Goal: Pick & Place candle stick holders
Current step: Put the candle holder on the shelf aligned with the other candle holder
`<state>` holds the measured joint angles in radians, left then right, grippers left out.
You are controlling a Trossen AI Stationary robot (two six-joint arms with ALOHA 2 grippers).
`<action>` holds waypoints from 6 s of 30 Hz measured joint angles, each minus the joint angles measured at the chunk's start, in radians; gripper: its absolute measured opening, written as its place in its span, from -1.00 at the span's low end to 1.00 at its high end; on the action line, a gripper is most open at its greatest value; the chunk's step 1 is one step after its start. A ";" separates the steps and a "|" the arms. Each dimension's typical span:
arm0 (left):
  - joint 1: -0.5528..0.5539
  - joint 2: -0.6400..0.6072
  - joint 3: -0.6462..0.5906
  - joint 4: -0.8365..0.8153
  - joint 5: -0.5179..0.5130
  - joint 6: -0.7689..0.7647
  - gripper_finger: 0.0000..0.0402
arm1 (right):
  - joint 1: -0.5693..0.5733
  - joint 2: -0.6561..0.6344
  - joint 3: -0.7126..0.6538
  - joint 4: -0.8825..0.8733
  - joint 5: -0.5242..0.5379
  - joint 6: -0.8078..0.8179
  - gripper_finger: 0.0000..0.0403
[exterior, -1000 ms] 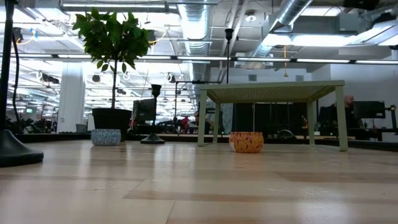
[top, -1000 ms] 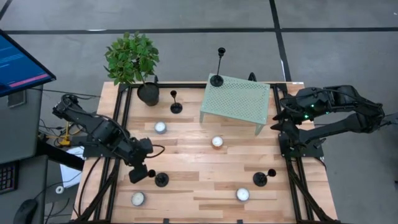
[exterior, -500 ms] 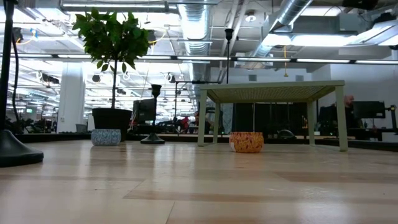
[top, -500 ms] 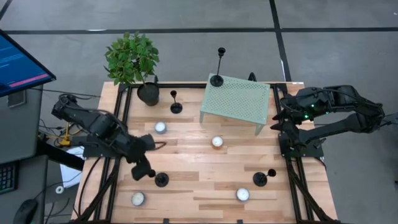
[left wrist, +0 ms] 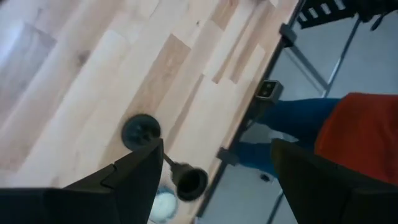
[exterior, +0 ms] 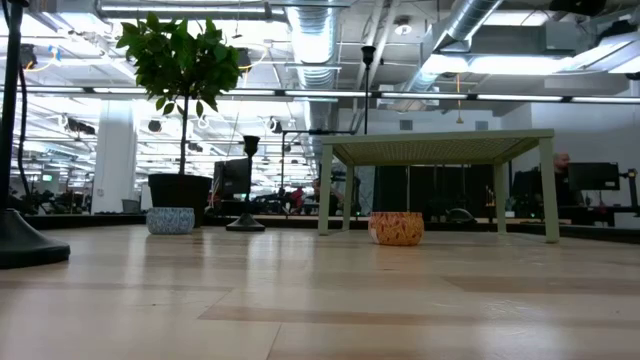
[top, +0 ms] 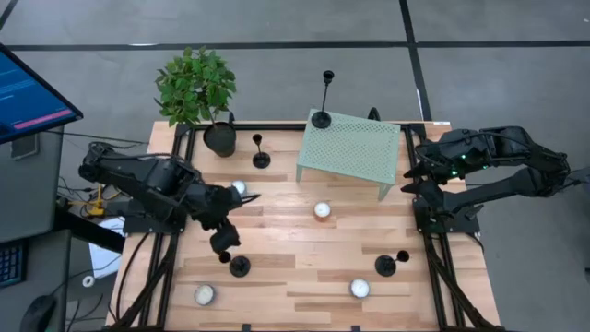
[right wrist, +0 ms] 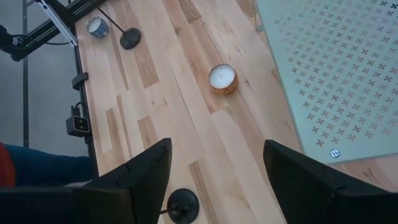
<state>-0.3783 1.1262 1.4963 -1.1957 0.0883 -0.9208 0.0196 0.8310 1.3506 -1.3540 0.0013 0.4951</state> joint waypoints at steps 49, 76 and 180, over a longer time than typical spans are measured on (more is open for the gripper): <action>-0.161 0.153 -0.015 -0.099 -0.059 0.184 0.48 | 0.000 0.000 0.000 0.000 0.000 -0.005 0.21; -0.167 0.152 -0.070 -0.099 -0.010 0.183 0.37 | 0.000 0.000 0.000 -0.003 0.000 -0.007 0.21; 0.614 0.319 0.216 0.621 -0.117 0.314 -0.30 | -0.298 0.617 0.218 0.544 0.071 -0.861 0.33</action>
<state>0.2359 1.4456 1.7119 -0.5747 -0.0289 -0.6064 -0.2779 1.4483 1.5690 -0.8104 0.0721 -0.3660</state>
